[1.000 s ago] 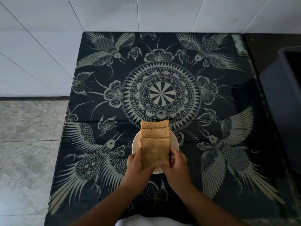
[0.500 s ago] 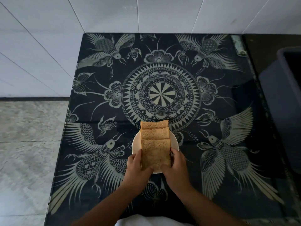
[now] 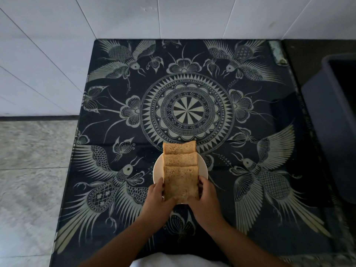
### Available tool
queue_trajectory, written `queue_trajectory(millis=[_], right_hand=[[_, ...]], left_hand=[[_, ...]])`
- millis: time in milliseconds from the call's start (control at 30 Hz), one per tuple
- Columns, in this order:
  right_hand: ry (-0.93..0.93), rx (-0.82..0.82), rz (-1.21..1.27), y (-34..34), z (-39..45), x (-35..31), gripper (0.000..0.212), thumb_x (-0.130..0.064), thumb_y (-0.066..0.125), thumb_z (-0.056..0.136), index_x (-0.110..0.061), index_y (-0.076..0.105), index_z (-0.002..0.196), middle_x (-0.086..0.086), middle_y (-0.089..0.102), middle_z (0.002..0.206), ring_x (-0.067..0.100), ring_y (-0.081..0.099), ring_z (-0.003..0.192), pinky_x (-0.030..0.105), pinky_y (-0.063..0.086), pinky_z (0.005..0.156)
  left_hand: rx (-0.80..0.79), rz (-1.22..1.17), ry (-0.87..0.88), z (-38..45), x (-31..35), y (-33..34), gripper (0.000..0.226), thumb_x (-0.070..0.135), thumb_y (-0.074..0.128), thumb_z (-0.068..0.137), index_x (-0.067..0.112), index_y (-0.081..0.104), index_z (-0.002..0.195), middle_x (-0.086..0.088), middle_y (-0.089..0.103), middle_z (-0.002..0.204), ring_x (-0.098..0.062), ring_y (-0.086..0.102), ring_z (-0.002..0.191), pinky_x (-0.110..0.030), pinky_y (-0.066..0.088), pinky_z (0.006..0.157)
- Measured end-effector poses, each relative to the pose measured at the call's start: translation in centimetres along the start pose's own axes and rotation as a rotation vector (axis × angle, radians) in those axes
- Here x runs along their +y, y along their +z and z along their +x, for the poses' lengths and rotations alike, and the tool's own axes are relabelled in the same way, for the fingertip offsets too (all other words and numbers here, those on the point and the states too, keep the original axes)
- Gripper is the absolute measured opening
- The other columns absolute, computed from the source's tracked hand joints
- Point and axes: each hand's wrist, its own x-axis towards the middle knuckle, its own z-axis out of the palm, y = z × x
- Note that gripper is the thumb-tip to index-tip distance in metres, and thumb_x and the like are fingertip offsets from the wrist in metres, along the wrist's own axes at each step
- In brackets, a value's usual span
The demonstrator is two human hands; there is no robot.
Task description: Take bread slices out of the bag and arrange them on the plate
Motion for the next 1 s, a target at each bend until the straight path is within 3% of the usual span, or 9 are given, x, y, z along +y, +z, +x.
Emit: queue_trajectory(millis=[67,167,333,433,500,600,700,800,1000], right_hand=[[-0.006,0.006,-0.017,0.0,-0.1,0.2,0.067,-0.018,0.075,0.077,-0.021,0.043,0.136,-0.004,0.038,0.124,0.009,0.048,0.110,0.011,0.038,0.079],[0.000,0.011,-0.005,0.1,-0.4,0.4,0.068,-0.020,0.077,0.077,-0.023,0.043,0.136,-0.007,0.035,0.122,0.005,0.048,0.107,0.008,0.039,0.076],[0.004,-0.001,-0.025,0.1,-0.5,0.6,0.069,-0.023,0.077,0.077,-0.023,0.042,0.136,-0.006,0.034,0.122,0.004,0.047,0.106,0.006,0.038,0.072],[0.017,-0.040,-0.038,-0.1,-0.4,0.5,0.070,-0.026,0.076,0.075,-0.024,0.041,0.136,-0.007,0.033,0.122,0.003,0.046,0.104,0.009,0.039,0.070],[0.018,-0.057,-0.038,-0.3,-0.1,0.4,0.074,-0.028,0.077,0.075,-0.022,0.040,0.138,-0.006,0.035,0.124,0.009,0.047,0.111,0.017,0.043,0.079],[0.038,-0.076,0.029,-0.7,0.7,-0.1,0.081,-0.026,0.075,0.079,-0.017,0.033,0.147,-0.001,0.044,0.137,0.017,0.047,0.125,0.040,0.047,0.100],[0.072,-0.135,0.202,-0.9,1.5,-1.3,0.068,-0.031,0.072,0.085,-0.028,0.038,0.144,-0.006,0.061,0.128,0.013,0.059,0.114,0.043,0.053,0.095],[0.077,-0.194,0.303,-0.7,1.9,-1.8,0.054,-0.029,0.067,0.090,-0.033,0.043,0.138,-0.003,0.066,0.122,0.017,0.065,0.108,0.051,0.054,0.093],[0.056,-0.279,0.275,-1.4,2.2,-1.7,0.059,-0.026,0.067,0.092,-0.029,0.038,0.143,-0.005,0.064,0.125,0.013,0.063,0.112,0.039,0.055,0.093]], left_hand=[[0.021,-0.047,-0.001,-0.3,-0.1,0.2,0.083,0.021,0.068,0.085,0.019,0.019,0.153,-0.002,0.043,0.134,-0.015,0.053,0.114,-0.036,0.055,0.090],[0.044,0.000,0.044,-0.8,-0.1,0.6,0.072,0.025,0.067,0.086,0.021,0.032,0.148,0.001,0.043,0.133,-0.003,0.048,0.108,-0.011,0.040,0.079],[0.036,0.023,0.029,-0.8,-0.1,0.7,0.072,0.025,0.064,0.088,0.016,0.029,0.151,-0.004,0.041,0.138,-0.013,0.046,0.114,-0.026,0.044,0.089],[0.001,0.053,0.024,-0.8,-0.1,0.5,0.072,0.028,0.063,0.088,0.017,0.028,0.151,-0.004,0.040,0.138,-0.011,0.049,0.110,-0.019,0.045,0.082],[0.002,0.041,0.042,-0.9,0.0,0.3,0.066,0.029,0.063,0.087,0.020,0.035,0.146,-0.002,0.044,0.132,-0.005,0.052,0.101,-0.018,0.048,0.075],[0.055,-0.065,0.027,-0.6,0.5,0.0,0.067,0.025,0.064,0.089,0.018,0.033,0.148,0.001,0.049,0.132,-0.016,0.055,0.111,-0.038,0.053,0.090],[-0.022,-0.402,0.030,-0.1,1.5,-0.3,0.052,0.012,0.057,0.097,0.015,0.038,0.144,0.001,0.060,0.125,-0.015,0.065,0.105,-0.025,0.055,0.079],[-0.111,-0.509,0.085,0.3,2.3,0.0,0.039,0.008,0.051,0.099,0.033,0.049,0.128,0.000,0.067,0.119,-0.010,0.068,0.101,-0.020,0.056,0.074],[-0.147,-0.500,0.088,0.5,2.3,-0.2,0.047,0.008,0.053,0.098,0.024,0.040,0.140,-0.004,0.062,0.126,-0.018,0.063,0.112,-0.036,0.054,0.091]])
